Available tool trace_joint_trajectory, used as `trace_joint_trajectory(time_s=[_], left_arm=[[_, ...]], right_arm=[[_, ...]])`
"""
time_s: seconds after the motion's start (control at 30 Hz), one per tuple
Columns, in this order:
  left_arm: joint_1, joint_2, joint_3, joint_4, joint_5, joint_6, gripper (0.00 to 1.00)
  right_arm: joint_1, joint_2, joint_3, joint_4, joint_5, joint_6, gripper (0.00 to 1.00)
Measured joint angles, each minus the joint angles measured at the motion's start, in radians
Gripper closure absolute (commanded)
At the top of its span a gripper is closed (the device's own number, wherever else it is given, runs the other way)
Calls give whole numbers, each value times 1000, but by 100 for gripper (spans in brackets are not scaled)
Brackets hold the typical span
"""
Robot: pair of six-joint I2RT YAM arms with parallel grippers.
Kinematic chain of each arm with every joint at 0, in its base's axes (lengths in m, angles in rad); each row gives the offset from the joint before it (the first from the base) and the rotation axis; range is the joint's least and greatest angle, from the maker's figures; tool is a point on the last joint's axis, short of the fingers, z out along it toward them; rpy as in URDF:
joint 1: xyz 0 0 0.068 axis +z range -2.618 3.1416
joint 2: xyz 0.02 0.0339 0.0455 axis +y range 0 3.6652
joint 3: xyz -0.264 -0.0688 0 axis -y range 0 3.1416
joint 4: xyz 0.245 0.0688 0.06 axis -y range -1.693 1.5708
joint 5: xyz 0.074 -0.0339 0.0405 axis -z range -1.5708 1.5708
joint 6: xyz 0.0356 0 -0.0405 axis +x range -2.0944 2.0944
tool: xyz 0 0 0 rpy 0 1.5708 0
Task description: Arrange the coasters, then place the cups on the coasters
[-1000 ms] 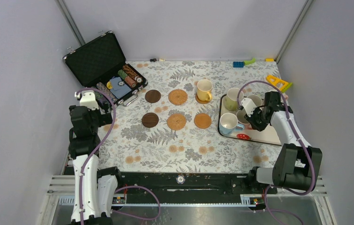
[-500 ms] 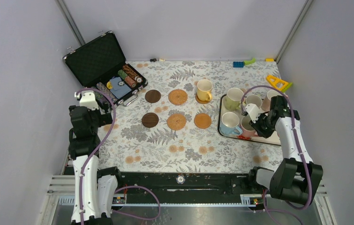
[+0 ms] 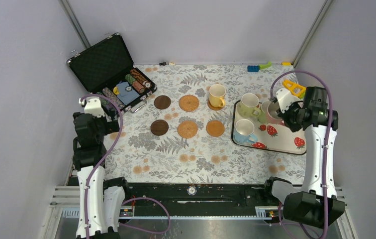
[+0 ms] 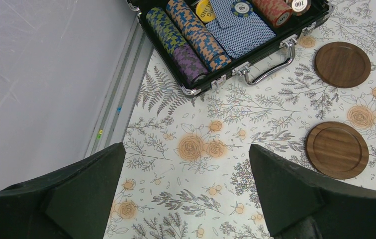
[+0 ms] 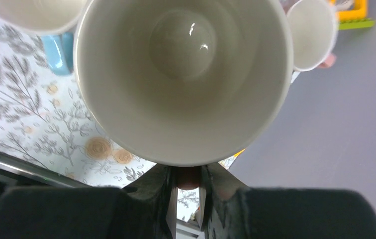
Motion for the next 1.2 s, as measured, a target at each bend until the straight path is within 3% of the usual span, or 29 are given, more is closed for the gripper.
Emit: trace_joint_trajectory(time_s=[0.23,0.43,0.6,0.8,1.2], left_arm=[[0,0,0,0,2,0,1],[0,0,0,0,2,0,1],[0,4,0,0,1,0,1],[2,15,0,0,-1,0,1],[5,38,0,0,-7,0,1]], right_arm=[[72,-8,220,-34,-76,184,100],[415,58,323,-27,-47,333,100],[604,214,448,7,-29,457,100],[743,438,633,68,32,542,100],[822,953,1004,70,85,645,100]])
